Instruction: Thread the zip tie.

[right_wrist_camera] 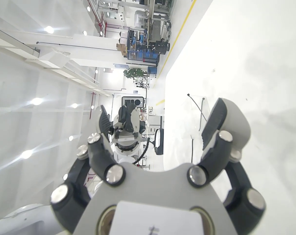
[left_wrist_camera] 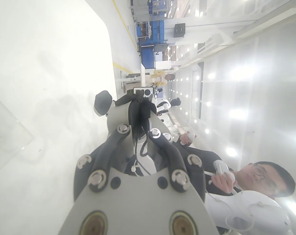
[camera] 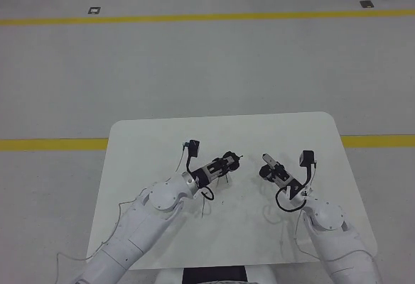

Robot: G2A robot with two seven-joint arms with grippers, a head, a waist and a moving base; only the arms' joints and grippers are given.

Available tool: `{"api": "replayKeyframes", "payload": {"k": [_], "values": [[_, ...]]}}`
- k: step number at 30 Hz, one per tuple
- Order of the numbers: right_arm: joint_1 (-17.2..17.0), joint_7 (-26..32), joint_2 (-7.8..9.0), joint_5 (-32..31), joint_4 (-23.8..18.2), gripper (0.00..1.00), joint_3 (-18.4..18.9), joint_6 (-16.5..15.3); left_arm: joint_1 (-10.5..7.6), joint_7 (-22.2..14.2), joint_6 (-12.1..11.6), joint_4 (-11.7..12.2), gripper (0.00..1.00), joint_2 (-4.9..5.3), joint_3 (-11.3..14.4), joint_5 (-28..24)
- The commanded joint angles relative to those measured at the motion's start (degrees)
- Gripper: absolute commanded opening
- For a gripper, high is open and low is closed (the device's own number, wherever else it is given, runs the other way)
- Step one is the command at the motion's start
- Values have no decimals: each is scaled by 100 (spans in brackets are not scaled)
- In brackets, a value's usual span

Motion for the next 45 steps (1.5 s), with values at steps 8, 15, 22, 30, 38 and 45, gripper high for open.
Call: {"api": "replayKeyframes", "payload": {"k": [8, 15, 22, 30, 38, 45], "values": [[0, 1, 0, 0, 0, 100, 0, 0, 133, 250, -213, -19, 0, 85, -261, 312], [0, 1, 0, 0, 0, 100, 0, 0, 749, 306, -510, -562, 0, 363, -1147, 856], [0, 1, 0, 0, 0, 100, 0, 0, 1315, 347, -510, -1024, 0, 546, -1851, 1055], [44, 28, 6, -187, -223, 100, -52, 0, 1564, 430, -510, -1258, 0, 592, -2108, 843], [288, 368, 81, -2363, -1492, 100, -472, 1273, 1564, 430, -510, -1258, 0, 592, -2108, 843], [289, 512, 97, -3128, -1849, 100, -729, 1678, 1564, 430, -510, -1258, 0, 592, -2108, 843]]}}
